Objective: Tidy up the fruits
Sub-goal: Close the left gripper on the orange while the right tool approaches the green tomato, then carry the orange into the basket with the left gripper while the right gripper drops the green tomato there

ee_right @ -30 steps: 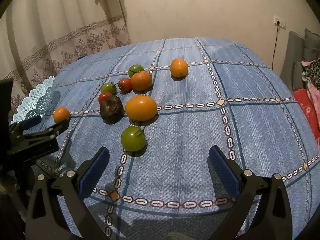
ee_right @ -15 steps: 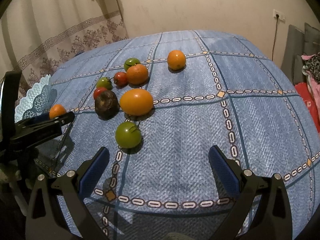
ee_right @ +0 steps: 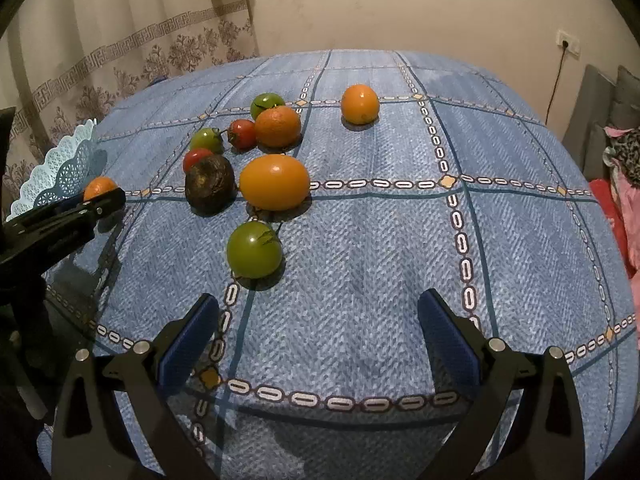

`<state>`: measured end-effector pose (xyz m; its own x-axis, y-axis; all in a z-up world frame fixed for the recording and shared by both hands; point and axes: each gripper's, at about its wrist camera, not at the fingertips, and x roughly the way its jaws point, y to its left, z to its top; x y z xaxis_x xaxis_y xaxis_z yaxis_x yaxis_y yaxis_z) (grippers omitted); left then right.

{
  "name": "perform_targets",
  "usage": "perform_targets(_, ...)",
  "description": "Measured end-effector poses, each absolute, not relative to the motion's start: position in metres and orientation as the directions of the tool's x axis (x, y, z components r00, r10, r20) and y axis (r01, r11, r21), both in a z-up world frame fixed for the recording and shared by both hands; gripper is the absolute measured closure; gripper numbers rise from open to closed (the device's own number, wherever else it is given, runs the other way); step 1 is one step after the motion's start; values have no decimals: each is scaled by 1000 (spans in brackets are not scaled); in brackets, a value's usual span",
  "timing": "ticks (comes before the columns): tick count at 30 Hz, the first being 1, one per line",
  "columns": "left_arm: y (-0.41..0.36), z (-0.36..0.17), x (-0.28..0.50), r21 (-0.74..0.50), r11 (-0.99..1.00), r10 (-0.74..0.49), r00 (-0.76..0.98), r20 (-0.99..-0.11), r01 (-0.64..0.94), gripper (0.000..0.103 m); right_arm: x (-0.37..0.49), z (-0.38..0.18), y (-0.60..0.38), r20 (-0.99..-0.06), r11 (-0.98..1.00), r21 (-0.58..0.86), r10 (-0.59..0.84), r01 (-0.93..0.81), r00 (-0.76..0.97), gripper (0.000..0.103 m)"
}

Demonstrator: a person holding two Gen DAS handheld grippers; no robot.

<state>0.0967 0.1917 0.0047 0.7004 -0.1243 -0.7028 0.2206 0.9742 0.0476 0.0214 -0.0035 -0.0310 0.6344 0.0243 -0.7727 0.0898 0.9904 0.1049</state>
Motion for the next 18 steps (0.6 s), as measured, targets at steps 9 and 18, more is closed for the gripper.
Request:
perform_targets(9,192,11,88,42,975,-132,723,-678,218,64,32,-20,9,-755,991,123,62,49,653,16)
perform_targets(18,189,14,84,42,975,-135,729,-671,220,64,47,-23,33,-762,998,46,14,33,648,53)
